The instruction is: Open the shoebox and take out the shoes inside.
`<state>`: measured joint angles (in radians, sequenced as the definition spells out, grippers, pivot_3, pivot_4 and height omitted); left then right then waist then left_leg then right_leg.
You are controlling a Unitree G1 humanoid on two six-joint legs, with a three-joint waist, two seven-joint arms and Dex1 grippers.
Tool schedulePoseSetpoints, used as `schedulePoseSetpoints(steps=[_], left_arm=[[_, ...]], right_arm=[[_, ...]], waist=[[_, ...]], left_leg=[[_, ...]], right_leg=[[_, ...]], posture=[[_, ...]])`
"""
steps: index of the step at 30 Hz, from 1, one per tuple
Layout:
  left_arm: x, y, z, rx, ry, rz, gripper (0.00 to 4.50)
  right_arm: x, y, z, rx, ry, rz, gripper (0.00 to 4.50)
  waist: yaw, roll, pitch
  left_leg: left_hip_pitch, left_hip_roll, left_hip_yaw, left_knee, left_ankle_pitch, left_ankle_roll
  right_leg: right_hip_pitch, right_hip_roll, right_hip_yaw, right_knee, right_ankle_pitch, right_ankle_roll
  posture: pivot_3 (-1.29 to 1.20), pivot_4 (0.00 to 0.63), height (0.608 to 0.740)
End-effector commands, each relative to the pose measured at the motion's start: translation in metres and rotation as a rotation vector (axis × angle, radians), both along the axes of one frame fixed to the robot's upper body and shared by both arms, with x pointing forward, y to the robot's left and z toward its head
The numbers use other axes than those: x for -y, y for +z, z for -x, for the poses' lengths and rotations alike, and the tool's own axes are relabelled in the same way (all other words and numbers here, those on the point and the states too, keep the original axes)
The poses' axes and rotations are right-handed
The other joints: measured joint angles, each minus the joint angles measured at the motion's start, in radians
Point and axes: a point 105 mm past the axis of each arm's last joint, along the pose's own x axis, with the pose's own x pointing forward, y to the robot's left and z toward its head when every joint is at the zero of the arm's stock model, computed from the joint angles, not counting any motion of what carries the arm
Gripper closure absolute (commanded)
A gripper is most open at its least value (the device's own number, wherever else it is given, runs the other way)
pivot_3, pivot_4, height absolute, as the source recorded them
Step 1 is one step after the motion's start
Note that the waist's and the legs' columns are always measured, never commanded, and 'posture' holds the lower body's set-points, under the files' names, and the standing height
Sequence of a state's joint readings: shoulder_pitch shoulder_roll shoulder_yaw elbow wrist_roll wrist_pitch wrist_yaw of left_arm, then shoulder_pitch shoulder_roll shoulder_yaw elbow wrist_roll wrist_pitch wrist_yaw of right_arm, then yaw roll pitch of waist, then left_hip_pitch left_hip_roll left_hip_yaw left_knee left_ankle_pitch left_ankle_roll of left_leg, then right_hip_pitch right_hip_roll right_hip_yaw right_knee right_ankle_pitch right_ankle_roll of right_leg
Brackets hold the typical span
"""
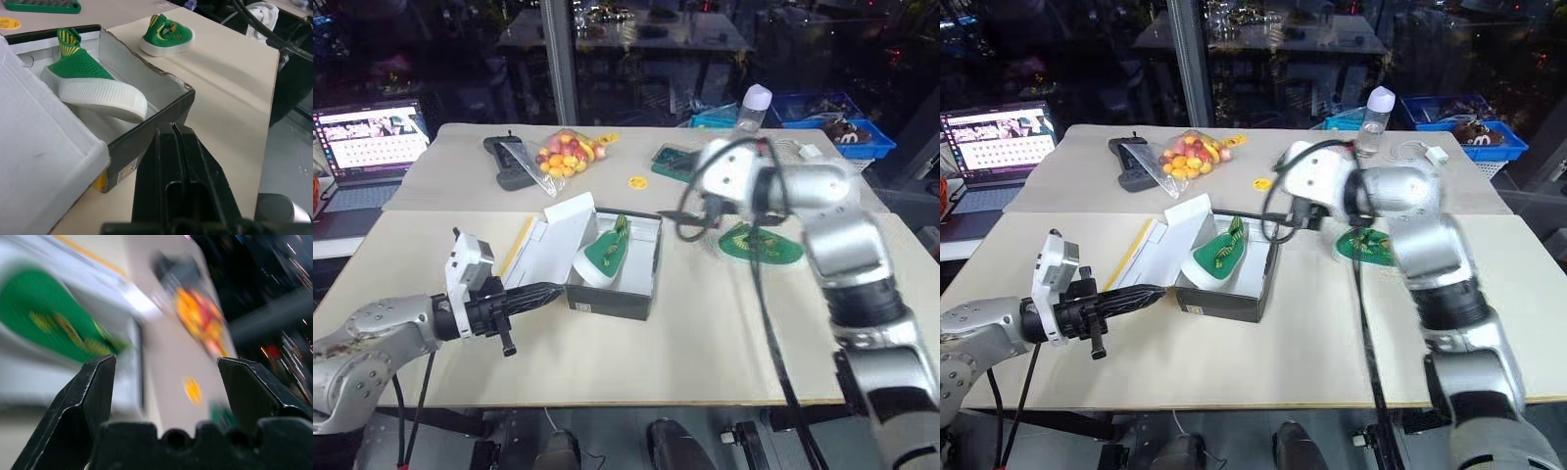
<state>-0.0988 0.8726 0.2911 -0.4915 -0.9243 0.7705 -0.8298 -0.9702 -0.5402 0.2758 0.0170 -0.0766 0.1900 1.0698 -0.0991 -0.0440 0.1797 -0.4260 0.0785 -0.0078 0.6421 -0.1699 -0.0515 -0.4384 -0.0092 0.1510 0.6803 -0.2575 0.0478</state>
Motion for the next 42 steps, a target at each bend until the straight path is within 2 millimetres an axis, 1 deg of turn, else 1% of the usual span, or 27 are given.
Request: schedulePoseSetpoints(steps=[1,2,5,7,10,13,15,18,22,26,30,31,32,36,38,39,42], left_arm=[[0.002,0.007,0.002,0.034,-0.003,0.0,4.5],[0.002,0.008,0.001,0.034,-0.003,0.001,4.5],[0.002,0.008,0.002,0.03,-0.001,0.002,4.5],[0.002,0.007,0.003,0.028,0.002,0.0,4.5],[0.003,0.007,0.003,0.026,0.006,0.003,4.5],[0.002,0.007,0.003,0.026,0.013,0.003,4.5],[0.002,0.008,0.003,0.026,0.015,0.002,4.5],[0.003,0.007,0.004,0.024,0.017,0.004,4.5],[0.003,0.008,0.004,0.025,0.018,0.005,4.5],[0.003,0.008,0.005,0.024,0.018,0.004,4.5],[0.004,0.009,0.004,0.024,0.017,0.005,4.5],[0.004,0.009,0.004,0.024,0.017,0.005,4.5],[0.004,0.009,0.004,0.023,0.016,0.005,4.5],[0.005,0.009,0.004,0.02,0.015,0.007,4.5],[0.005,0.009,0.003,0.019,0.016,0.007,4.5],[0.005,0.009,0.003,0.019,0.016,0.007,4.5],[0.005,0.009,0.003,0.018,0.019,0.006,4.5]], right_arm=[[-0.024,-0.029,-0.002,0.068,0.12,0.187,0.59],[-0.025,-0.034,-0.004,0.076,0.135,0.216,0.59],[-0.033,-0.054,-0.012,0.161,0.205,0.389,0.59],[-0.036,-0.059,-0.018,0.225,0.235,0.477,0.59],[-0.042,-0.058,-0.027,0.327,0.269,0.573,0.59],[-0.048,-0.056,-0.028,0.354,0.296,0.582,0.59],[-0.053,-0.059,-0.027,0.353,0.319,0.586,0.59],[-0.06,-0.072,-0.023,0.33,0.348,0.578,0.59],[-0.063,-0.086,-0.021,0.296,0.362,0.572,0.59],[-0.062,-0.094,-0.024,0.273,0.346,0.559,0.59],[-0.057,-0.095,-0.029,0.263,0.313,0.548,1.66],[-0.057,-0.094,-0.03,0.265,0.311,0.546,2.05],[-0.057,-0.094,-0.03,0.269,0.309,0.545,2.3],[-0.058,-0.095,-0.031,0.272,0.307,0.54,3.72],[-0.059,-0.095,-0.031,0.272,0.304,0.535,4.35],[-0.059,-0.095,-0.032,0.275,0.299,0.53,4.49],[-0.061,-0.094,-0.032,0.27,0.291,0.513,4.49]], waist=[[0.0,0.0,0.0],[0.004,0.0,0.0],[0.006,0.0,0.0],[0.003,0.0,0.0],[-0.001,0.0,0.0],[-0.003,0.0,0.0],[-0.002,0.0,0.0],[-0.001,0.0,0.0],[-0.001,0.0,0.0],[-0.003,0.0,0.0],[-0.003,0.0,0.0],[-0.003,0.0,0.0],[-0.003,0.0,0.0],[-0.002,0.0,0.0],[-0.001,0.0,0.0],[-0.001,0.0,0.0],[-0.002,0.0,0.0]], left_leg=[[0.0,0.0,0.0,0.0,0.0,0.0],[0.0,0.0,0.0,0.0,0.0,0.0],[-0.003,0.0,0.0,0.001,0.0,0.0],[-0.003,0.0,0.0,0.002,0.0,0.0],[-0.003,0.0,0.0,0.001,0.0,0.0],[-0.003,0.0,0.0,0.001,0.0,0.0],[-0.003,0.0,-0.001,0.0,0.0,0.0],[-0.003,0.0,-0.001,0.0,0.0,0.0],[-0.003,0.0,-0.001,0.001,0.0,0.0],[-0.001,0.0,-0.001,0.001,0.0,0.0],[0.001,0.0,-0.001,0.001,0.0,0.0],[0.001,0.0,-0.001,0.001,0.0,0.0],[0.001,0.0,-0.001,0.001,0.0,0.0],[0.001,0.0,-0.001,0.001,0.0,0.0],[0.001,0.0,-0.001,0.001,0.0,0.0],[0.001,0.0,-0.001,0.001,0.0,0.0],[0.001,0.0,-0.001,0.001,0.0,0.0]], right_leg=[[0.0,0.0,0.0,0.0,0.0,0.0],[0.0,0.0,0.0,0.0,0.0,0.0],[-0.001,-0.001,-0.001,0.0,0.0,0.0],[-0.002,-0.001,0.0,0.0,0.001,0.001],[-0.002,-0.001,-0.001,0.0,0.001,0.001],[-0.002,0.0,-0.001,0.001,0.001,0.0],[-0.002,0.0,-0.001,0.001,0.001,0.0],[-0.002,0.0,-0.001,0.001,0.001,0.0],[-0.002,0.0,-0.001,0.001,0.001,0.0],[0.0,0.0,-0.001,0.001,0.001,0.0],[0.0,0.0,-0.001,0.001,0.001,0.0],[0.0,0.0,-0.001,0.001,0.001,0.0],[0.001,0.0,-0.001,0.001,0.001,0.0],[0.001,0.0,-0.001,0.001,0.001,0.0],[0.001,0.0,-0.001,0.001,0.0,0.0],[0.001,0.0,-0.001,0.001,0.0,0.0],[0.001,0.0,-0.001,0.001,0.0,0.0]], posture=[[0.0,0.15,0.697],[0.0,0.15,0.697],[0.0,0.15,0.697],[0.0,0.15,0.697],[0.0,0.15,0.697],[0.0,0.15,0.697],[0.0,0.15,0.697],[0.0,0.15,0.697],[0.0,0.15,0.697],[0.0,0.15,0.697],[0.0,0.15,0.697],[0.0,0.15,0.697],[0.0,0.15,0.697],[0.0,0.15,0.697],[0.0,0.15,0.697],[0.0,0.15,0.697],[0.0,0.15,0.697]])
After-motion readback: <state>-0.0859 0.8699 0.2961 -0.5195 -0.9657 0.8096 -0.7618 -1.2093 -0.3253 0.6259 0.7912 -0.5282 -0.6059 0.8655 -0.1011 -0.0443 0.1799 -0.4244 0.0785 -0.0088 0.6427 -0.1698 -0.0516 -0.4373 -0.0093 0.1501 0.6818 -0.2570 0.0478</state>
